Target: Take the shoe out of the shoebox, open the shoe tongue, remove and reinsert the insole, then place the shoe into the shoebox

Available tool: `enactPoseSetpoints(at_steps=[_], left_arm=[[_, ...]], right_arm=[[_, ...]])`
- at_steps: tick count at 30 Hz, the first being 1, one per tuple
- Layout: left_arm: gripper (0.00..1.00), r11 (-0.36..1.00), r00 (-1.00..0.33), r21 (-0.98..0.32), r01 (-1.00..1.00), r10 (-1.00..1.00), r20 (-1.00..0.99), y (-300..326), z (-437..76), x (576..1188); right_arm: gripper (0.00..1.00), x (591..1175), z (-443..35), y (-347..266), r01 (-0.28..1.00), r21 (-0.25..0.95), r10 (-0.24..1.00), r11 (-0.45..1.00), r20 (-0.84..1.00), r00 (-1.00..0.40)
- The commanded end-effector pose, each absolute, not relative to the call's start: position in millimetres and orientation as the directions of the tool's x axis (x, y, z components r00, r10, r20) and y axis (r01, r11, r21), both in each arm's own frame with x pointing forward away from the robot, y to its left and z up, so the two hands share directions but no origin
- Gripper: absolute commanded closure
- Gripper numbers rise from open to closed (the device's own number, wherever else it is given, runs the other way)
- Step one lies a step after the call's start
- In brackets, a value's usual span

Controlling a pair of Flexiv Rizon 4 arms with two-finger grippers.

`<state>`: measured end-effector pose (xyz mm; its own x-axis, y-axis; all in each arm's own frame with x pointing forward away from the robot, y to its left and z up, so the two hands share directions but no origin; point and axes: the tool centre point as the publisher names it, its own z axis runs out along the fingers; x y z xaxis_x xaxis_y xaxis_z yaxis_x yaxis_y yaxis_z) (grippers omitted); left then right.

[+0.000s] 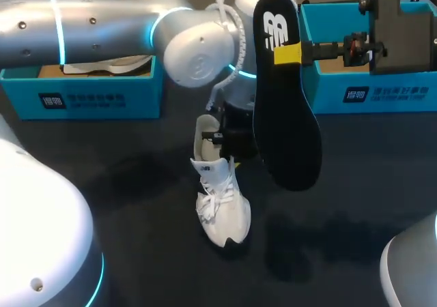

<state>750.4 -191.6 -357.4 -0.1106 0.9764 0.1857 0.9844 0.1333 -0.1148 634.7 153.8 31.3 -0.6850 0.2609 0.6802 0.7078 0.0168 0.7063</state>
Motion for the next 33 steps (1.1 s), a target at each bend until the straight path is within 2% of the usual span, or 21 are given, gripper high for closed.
enactPoseSetpoints(at_steps=[1,7,20,21,22,23,33], left_arm=[[1.00,0.124,-0.098,-0.117,0.985,0.973,0.208,-199,-362,750],[1.00,0.088,-0.055,-0.154,0.984,0.977,0.206,-206,-376,749],[1.00,0.098,-0.052,-0.173,0.980,0.966,0.252,-210,-395,745],[0.89,0.098,-0.051,-0.179,0.979,0.966,0.254,-210,-394,745],[0.24,0.097,-0.049,-0.180,0.979,0.966,0.254,-209,-392,744],[0.00,0.097,-0.051,-0.178,0.979,0.967,0.250,-209,-389,744],[0.00,0.099,-0.074,-0.193,0.976,0.988,0.136,-210,-349,747]], right_arm=[[1.00,636,30,157,0.709,0.705,0.262,0.016,0.681,-0.684],[1.00,636,30,157,0.709,0.705,0.262,0.016,0.681,-0.684],[1.00,636,30,157,0.709,0.705,0.262,0.016,0.681,-0.684],[1.00,636,30,157,0.709,0.705,0.262,0.016,0.681,-0.684],[1.00,636,30,157,0.709,0.705,0.262,0.016,0.681,-0.684],[1.00,636,30,157,0.709,0.705,0.262,0.016,0.681,-0.684],[1.00,636,30,157,0.709,0.705,0.262,0.016,0.681,-0.684]])
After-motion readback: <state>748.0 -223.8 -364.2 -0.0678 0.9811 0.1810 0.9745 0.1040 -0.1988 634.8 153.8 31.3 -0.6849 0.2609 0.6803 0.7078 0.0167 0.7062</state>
